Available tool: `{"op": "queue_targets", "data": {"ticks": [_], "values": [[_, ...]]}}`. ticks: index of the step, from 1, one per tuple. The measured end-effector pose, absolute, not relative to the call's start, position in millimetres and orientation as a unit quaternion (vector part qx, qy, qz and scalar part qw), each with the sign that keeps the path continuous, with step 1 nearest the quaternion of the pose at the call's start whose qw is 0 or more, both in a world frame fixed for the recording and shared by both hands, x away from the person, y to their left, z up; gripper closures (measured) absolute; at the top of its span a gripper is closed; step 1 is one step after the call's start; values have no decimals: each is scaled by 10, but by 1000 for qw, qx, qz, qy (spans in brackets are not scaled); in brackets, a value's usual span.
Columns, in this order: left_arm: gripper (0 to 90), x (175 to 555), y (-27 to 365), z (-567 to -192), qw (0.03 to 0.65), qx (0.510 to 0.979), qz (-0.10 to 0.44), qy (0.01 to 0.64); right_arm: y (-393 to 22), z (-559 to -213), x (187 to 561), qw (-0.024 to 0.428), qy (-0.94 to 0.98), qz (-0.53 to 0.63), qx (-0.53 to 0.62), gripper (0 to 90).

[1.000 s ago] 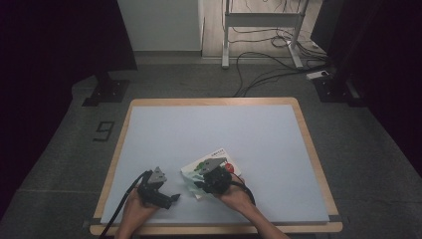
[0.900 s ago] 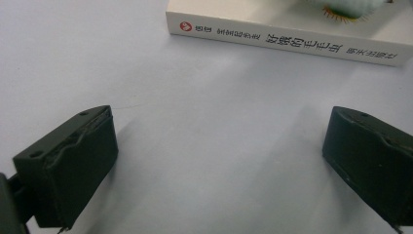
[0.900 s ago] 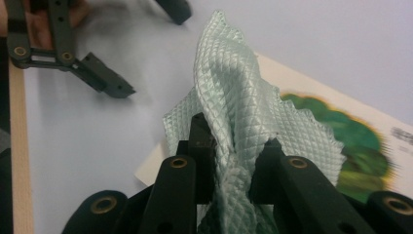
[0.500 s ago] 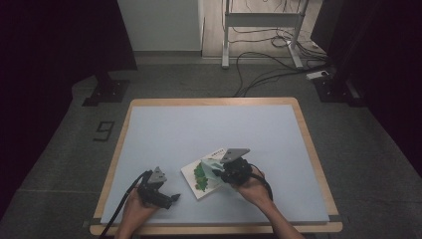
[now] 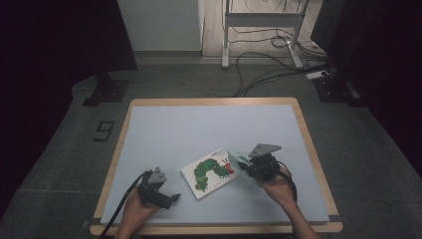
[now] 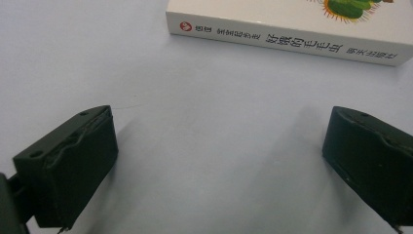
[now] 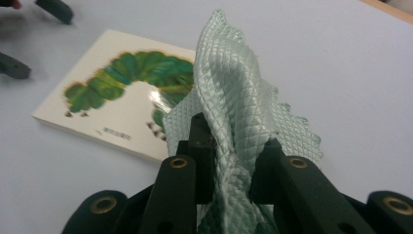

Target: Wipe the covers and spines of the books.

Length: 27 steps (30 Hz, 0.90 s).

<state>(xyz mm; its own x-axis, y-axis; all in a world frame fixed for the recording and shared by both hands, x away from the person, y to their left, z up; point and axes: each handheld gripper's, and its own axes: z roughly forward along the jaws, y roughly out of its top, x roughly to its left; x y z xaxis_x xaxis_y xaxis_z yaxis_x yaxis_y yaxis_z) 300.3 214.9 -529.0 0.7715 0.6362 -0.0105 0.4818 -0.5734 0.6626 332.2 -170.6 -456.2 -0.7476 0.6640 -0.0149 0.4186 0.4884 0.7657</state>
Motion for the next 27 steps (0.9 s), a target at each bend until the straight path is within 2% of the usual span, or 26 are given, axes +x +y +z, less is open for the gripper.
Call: {"op": "queue_targets", "data": {"ticks": [12,27], "values": [[0,3003,2147,-5293,336,879,115,319,-2258,-4562,3237,181,827,382,371,750],[0,3003,2147,-5292,336,879,116,319,-2687,-4688,3102,201,812,358,415,745]]}}
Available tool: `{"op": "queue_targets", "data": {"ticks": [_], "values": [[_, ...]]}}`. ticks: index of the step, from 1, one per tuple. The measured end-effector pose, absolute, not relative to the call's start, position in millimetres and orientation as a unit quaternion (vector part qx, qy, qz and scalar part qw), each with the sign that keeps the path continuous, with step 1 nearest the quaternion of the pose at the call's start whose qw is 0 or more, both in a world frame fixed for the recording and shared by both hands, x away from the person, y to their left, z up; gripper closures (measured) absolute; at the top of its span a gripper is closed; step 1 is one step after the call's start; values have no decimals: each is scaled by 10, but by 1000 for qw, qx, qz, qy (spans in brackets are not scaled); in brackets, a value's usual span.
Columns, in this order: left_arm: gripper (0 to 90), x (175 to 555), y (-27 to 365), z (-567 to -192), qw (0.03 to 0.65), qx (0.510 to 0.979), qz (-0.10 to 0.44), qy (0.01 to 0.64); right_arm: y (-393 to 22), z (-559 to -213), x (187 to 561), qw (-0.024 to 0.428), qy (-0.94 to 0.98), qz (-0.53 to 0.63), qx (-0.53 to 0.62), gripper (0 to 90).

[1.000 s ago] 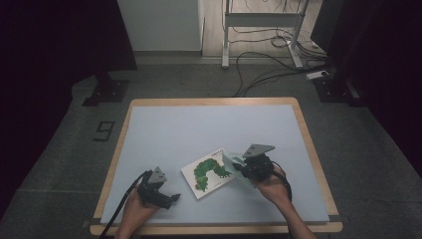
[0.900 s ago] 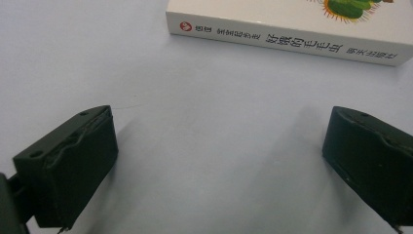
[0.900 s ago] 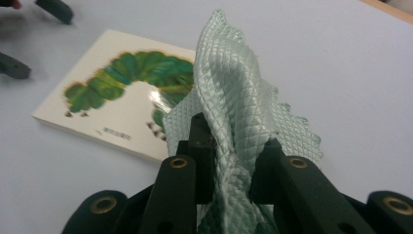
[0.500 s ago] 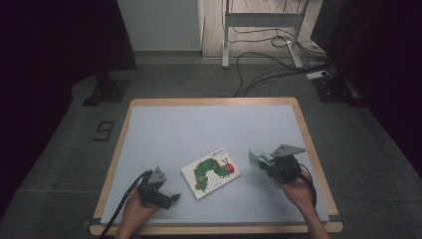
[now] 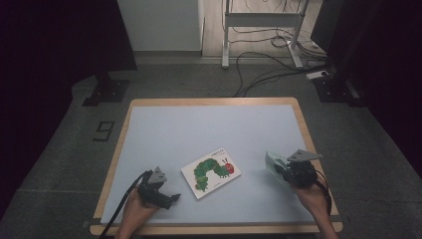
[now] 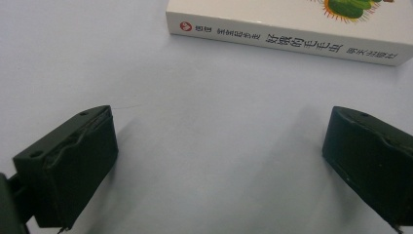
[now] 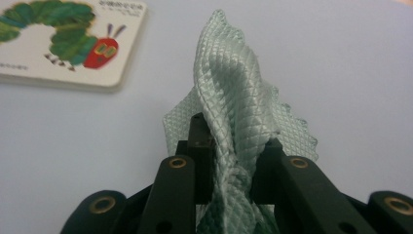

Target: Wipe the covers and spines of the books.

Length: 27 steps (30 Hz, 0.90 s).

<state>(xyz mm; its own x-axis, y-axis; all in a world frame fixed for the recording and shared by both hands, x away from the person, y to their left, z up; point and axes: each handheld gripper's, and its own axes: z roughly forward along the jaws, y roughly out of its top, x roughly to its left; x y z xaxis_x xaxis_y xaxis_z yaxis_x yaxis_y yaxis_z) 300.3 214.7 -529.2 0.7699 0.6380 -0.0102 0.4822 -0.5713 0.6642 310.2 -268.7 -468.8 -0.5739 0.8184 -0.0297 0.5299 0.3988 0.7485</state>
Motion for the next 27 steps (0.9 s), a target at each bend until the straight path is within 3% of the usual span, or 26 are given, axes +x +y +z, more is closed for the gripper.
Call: {"op": "queue_targets", "data": {"ticks": [14,24,27], "values": [[0,3003,2146,-5292,336,879,116,319,-3015,-5036,2955,200,793,344,461,729],[0,3002,2146,-5292,336,879,116,319,-3063,-5229,2929,195,790,341,472,673],[0,3002,2146,-5293,336,879,116,319,-3051,-5203,2933,197,793,333,470,613]]}}
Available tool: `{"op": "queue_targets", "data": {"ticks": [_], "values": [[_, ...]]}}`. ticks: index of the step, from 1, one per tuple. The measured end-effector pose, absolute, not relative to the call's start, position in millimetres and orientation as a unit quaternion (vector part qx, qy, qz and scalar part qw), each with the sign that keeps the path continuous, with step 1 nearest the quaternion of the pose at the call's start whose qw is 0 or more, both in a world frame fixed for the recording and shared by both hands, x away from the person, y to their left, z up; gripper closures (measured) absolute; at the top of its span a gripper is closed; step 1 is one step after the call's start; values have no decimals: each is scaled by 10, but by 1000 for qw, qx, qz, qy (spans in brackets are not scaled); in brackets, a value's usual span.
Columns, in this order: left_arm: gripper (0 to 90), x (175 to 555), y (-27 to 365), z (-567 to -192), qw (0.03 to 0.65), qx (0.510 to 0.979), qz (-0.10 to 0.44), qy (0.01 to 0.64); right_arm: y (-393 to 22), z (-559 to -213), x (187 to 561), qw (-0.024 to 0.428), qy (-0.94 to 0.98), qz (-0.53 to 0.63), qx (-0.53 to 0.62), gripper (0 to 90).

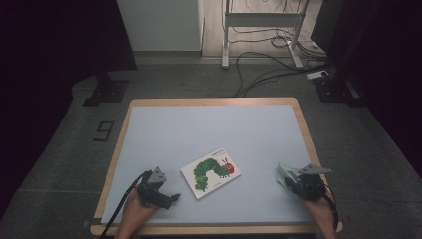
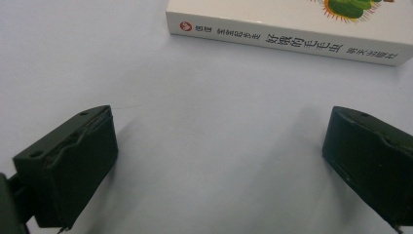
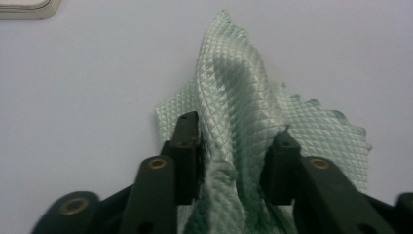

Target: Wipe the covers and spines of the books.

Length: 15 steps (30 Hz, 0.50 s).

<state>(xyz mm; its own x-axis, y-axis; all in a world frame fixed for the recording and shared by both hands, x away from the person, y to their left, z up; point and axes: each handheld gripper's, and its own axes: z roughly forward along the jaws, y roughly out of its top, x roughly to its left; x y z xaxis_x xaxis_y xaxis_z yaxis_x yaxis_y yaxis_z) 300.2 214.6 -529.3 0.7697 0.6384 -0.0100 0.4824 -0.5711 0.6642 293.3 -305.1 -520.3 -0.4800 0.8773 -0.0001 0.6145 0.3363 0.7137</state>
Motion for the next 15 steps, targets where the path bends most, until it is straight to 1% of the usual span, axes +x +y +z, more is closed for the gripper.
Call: {"op": "queue_targets", "data": {"ticks": [10,12,14,15], "values": [[0,3002,2146,-5292,336,879,116,319,-3009,-5003,2953,208,795,330,465,323],[0,3003,2146,-5292,336,879,116,319,-2981,-4953,2963,214,798,327,459,294],[0,3003,2146,-5292,336,879,116,319,-2946,-4904,2977,218,799,328,454,245],[0,3002,2146,-5292,335,879,116,318,-2929,-4878,2987,220,800,328,451,239]]}}
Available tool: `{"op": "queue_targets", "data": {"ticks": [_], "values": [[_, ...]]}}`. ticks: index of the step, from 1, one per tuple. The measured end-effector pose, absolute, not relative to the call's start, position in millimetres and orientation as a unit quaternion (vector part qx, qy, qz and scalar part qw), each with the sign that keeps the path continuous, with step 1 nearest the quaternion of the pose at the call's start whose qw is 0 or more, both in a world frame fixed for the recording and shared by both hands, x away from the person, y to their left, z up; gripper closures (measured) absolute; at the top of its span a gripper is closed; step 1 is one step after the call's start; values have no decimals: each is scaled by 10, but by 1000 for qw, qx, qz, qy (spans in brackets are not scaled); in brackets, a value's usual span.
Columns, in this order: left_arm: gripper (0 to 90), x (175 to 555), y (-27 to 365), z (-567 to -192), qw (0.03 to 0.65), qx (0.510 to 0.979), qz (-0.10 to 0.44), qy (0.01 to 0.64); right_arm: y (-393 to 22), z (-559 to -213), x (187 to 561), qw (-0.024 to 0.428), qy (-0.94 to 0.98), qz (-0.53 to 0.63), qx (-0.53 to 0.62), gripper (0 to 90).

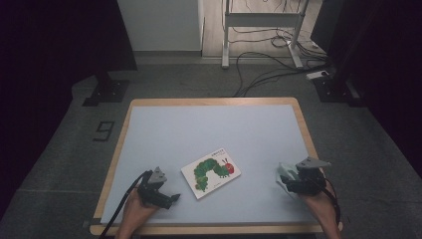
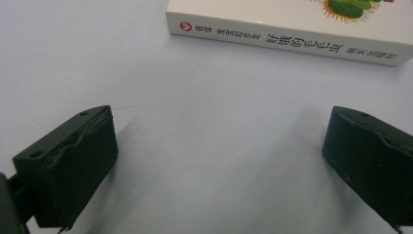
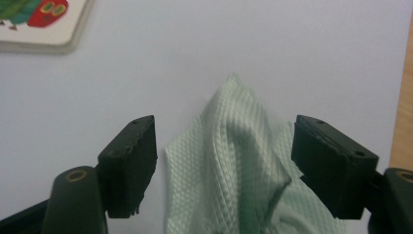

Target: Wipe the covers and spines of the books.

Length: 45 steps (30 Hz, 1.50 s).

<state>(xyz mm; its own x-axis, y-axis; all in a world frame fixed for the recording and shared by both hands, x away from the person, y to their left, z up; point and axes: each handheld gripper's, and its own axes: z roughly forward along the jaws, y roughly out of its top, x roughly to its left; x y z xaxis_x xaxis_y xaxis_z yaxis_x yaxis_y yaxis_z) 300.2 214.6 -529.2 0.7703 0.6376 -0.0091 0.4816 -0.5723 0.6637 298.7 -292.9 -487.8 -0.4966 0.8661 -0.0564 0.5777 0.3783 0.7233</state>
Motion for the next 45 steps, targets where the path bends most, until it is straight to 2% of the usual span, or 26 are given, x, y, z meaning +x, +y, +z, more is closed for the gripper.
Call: {"op": "queue_targets", "data": {"ticks": [12,16,28,45], "values": [[0,2999,2144,-5292,336,879,117,318,-2656,-4780,3172,204,822,322,423,122],[0,2997,2143,-5291,335,879,118,317,-2534,-4825,3228,204,831,315,409,0],[0,3000,2119,-5284,333,881,117,315,-2255,-4766,3342,197,836,329,392,0],[0,3086,1753,-5284,336,899,99,263,-1806,-4857,3543,178,853,336,358,0]]}}
